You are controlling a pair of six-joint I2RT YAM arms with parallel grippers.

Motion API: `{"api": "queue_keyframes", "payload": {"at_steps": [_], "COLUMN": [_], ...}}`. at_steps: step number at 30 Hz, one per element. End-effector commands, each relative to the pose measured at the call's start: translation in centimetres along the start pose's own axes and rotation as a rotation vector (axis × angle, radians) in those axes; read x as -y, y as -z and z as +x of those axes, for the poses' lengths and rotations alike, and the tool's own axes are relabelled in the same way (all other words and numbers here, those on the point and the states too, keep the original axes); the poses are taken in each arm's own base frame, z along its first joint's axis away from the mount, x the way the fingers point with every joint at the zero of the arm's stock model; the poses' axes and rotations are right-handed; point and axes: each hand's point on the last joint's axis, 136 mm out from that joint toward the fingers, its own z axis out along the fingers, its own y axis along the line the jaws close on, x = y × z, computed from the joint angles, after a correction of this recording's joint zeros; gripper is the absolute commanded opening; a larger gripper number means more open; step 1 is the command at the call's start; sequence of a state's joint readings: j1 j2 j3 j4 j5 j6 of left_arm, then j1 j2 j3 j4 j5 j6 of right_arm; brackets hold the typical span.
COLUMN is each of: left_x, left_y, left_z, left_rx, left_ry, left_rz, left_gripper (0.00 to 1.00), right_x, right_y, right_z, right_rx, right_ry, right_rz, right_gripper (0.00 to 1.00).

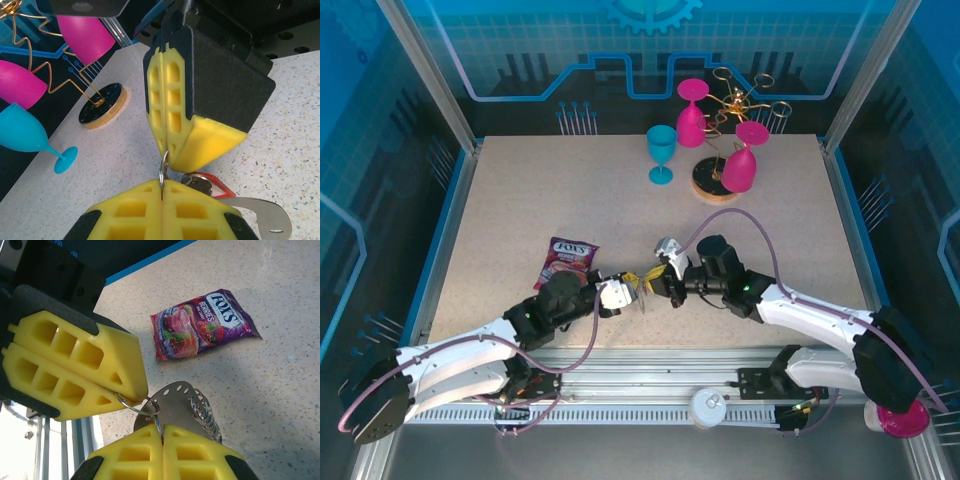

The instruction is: Put the keys on the keyring

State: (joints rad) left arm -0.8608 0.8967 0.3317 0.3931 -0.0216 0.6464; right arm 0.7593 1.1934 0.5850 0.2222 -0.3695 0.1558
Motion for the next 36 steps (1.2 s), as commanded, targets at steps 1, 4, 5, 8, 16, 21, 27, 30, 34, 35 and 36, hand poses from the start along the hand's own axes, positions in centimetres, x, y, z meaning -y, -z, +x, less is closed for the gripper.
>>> {"api": "queue_keyframes", "payload": {"at_steps": [1, 4, 5, 8, 16, 21, 27, 30, 34, 35, 36], "left_x": [-0.4, -0.7, -0.8, -1.0, -1.6, -1.4, -1.7, -1.9, -1.5, -1.4, -1.4], "left_y": [0.3, 0.3, 0.3, 0.5, 0.9, 1.0, 1.4, 1.8, 2.0, 2.0, 2.0], "left_z": [-1.7, -2.0, -2.1, -2.3, -2.9, -2.8, -3.5, -4.0, -4.3, -4.4, -4.3], "left_rx": [0.074, 0.087, 0.091, 0.103, 0.127, 0.143, 0.199, 0.236, 0.256, 0.259, 0.258], "left_ry": [-0.033, -0.031, -0.03, -0.016, 0.104, 0.247, 0.343, 0.386, 0.412, 0.414, 0.417], "left_rz": [-0.029, -0.044, -0.047, -0.057, -0.075, -0.063, -0.051, -0.032, 0.007, 0.014, 0.018], "left_gripper": [0.0, 0.0, 0.0, 0.0, 0.0, 0.0, 0.0, 0.0, 0.0, 0.0, 0.0], "right_x": [0.5, -0.3, -0.4, 0.0, 0.6, 0.1, -1.9, -2.7, -2.6, -2.6, -2.8], "right_y": [-0.1, -0.4, -0.4, -0.3, 1.7, 3.7, 4.8, 4.6, 3.9, 3.8, 3.7], "right_z": [-2.5, -2.5, -2.4, -2.4, -2.3, -3.3, -4.5, -4.7, -5.2, -5.4, -5.6], "right_rx": [0.072, 0.061, 0.054, 0.044, 0.033, 0.08, 0.128, 0.101, 0.102, 0.108, 0.115], "right_ry": [-0.049, -0.056, -0.062, -0.086, -0.053, 0.147, 0.397, 0.453, 0.476, 0.478, 0.475], "right_rz": [-0.011, -0.07, -0.082, -0.092, -0.071, -0.056, -0.131, -0.187, -0.209, -0.218, -0.231], "right_gripper": [0.0, 0.0, 0.0, 0.11, 0.44, 0.48, 0.44, 0.41, 0.35, 0.34, 0.33]}}
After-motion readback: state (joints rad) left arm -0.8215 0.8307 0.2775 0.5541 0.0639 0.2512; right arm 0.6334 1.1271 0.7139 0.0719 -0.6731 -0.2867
